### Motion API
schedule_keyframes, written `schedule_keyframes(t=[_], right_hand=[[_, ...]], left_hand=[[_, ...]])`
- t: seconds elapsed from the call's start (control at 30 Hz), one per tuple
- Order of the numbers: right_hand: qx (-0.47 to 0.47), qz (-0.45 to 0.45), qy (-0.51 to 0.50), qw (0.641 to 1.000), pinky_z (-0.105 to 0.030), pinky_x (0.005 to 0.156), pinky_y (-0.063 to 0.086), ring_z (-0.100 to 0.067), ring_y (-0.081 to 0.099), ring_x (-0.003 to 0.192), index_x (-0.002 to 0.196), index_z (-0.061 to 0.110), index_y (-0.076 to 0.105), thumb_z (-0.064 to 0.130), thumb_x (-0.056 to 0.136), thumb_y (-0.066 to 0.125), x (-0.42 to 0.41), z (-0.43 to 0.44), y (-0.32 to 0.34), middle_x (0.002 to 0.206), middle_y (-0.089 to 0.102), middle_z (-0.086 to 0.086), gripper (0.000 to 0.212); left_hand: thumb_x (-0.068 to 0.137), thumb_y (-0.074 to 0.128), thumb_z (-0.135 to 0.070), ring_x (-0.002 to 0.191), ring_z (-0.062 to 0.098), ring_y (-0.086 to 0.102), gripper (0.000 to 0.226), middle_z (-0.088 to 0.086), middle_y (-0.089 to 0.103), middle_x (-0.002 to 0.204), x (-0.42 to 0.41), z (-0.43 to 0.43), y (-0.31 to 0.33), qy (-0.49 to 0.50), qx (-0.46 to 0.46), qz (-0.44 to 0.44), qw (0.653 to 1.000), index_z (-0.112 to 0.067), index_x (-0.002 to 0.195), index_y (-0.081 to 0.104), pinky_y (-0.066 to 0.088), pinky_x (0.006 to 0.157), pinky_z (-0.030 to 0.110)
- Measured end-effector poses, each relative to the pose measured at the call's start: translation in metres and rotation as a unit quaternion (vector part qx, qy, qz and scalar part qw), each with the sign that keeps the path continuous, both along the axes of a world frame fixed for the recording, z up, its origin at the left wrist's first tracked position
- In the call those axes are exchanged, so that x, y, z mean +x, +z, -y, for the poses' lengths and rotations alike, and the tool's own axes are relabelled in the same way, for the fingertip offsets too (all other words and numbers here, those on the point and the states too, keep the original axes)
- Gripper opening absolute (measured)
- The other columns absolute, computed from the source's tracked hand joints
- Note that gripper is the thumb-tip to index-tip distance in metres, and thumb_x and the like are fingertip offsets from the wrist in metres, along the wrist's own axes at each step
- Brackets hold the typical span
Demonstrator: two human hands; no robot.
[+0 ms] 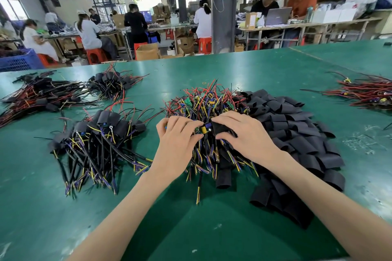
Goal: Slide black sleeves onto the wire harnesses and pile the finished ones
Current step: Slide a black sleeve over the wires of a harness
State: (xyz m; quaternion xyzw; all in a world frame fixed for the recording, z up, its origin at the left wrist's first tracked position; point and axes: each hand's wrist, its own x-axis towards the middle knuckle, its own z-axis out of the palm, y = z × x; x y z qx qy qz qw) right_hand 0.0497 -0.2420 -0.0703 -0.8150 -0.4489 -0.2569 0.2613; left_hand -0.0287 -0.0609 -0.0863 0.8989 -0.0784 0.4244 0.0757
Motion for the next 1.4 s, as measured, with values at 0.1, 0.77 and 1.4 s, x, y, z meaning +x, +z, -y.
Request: schedule_keyframes(t=[0.1, 0.77, 1.4], right_hand=[[0.015, -0.022, 0.007, 1.000, -0.044, 0.084, 0.050, -0.026, 0.062, 0.100, 0.115, 0.011, 0.066, 0.020, 0.080, 0.073, -0.0001, -0.0002, 0.0006, 0.114, 0.065, -0.002, 0.037], [0.040, -0.016, 0.065, 0.997, -0.039, 0.086, 0.052, -0.021, 0.065, 0.094, 0.108, 0.006, 0.070, 0.017, 0.077, 0.077, 0.0005, -0.0014, -0.0022, 0.105, 0.069, -0.002, 0.034], [0.057, 0.022, 0.077, 0.995, -0.040, 0.076, 0.055, -0.025, 0.066, 0.084, 0.109, 0.005, 0.070, 0.020, 0.079, 0.072, -0.0037, -0.0049, -0.0049, 0.097, 0.069, -0.007, 0.034]], left_hand=[[0.088, 0.055, -0.030, 0.099, 0.014, 0.044, 0.025, -0.006, 0.063, 0.096, -0.0002, 0.0011, 0.0006, -0.004, -0.004, -0.003, 1.000, -0.016, 0.105, 0.068, 0.023, 0.093, 0.034], [0.084, 0.063, -0.022, 0.093, 0.015, 0.043, 0.023, 0.003, 0.060, 0.093, -0.0014, 0.0009, 0.0011, -0.003, -0.002, -0.008, 1.000, -0.016, 0.104, 0.071, 0.023, 0.093, 0.034], [0.082, 0.064, -0.022, 0.093, 0.016, 0.042, 0.023, 0.003, 0.062, 0.093, -0.0021, -0.0004, 0.0030, -0.003, 0.005, -0.011, 1.000, -0.015, 0.103, 0.072, 0.025, 0.092, 0.036]])
